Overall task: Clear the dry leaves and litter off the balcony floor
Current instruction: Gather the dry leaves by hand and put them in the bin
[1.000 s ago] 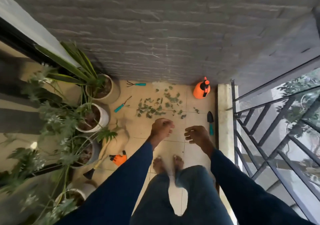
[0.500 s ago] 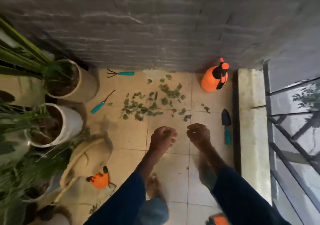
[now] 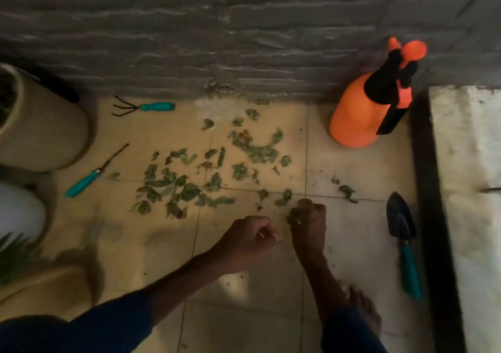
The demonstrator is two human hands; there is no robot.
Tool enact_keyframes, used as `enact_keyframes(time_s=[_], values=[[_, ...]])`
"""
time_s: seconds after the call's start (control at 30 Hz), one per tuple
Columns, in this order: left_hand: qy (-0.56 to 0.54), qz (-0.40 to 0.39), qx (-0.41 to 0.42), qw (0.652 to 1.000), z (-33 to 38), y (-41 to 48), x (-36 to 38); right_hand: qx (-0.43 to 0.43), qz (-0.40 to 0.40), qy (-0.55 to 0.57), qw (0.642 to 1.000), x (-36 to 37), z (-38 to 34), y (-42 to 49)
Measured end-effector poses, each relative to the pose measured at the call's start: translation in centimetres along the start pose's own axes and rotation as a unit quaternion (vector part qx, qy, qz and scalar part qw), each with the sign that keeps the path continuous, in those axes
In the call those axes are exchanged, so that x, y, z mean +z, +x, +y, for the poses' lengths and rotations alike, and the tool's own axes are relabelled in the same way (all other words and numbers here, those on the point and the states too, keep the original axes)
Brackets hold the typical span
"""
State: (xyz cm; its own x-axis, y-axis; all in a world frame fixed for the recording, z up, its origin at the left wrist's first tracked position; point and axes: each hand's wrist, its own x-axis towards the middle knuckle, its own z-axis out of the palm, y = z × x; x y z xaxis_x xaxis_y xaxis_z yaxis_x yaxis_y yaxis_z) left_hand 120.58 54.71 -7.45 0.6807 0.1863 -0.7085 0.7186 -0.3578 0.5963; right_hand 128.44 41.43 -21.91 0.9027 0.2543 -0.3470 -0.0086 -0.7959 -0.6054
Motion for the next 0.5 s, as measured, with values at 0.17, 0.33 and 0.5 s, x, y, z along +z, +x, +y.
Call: enact_keyframes(time_s=[0.17, 0.33, 0.5], values=[[0.044, -0.041, 0.054, 0.997, -2.2, 5.2, 0.4, -0.007, 0.070, 0.008, 0.998, 3.2, 2.7, 2.5], [0.087, -0.045, 0.071, 0.993, -2.5, 9.2, -1.4, -0.019, 0.099, 0.022, 0.995, 3.3, 2.5, 3.8], [0.056, 0.014, 0.026, 0.998, -2.3, 8.9, -2.6, 0.054, 0.049, 0.199, 0.977, -0.3, 1.5, 1.0]])
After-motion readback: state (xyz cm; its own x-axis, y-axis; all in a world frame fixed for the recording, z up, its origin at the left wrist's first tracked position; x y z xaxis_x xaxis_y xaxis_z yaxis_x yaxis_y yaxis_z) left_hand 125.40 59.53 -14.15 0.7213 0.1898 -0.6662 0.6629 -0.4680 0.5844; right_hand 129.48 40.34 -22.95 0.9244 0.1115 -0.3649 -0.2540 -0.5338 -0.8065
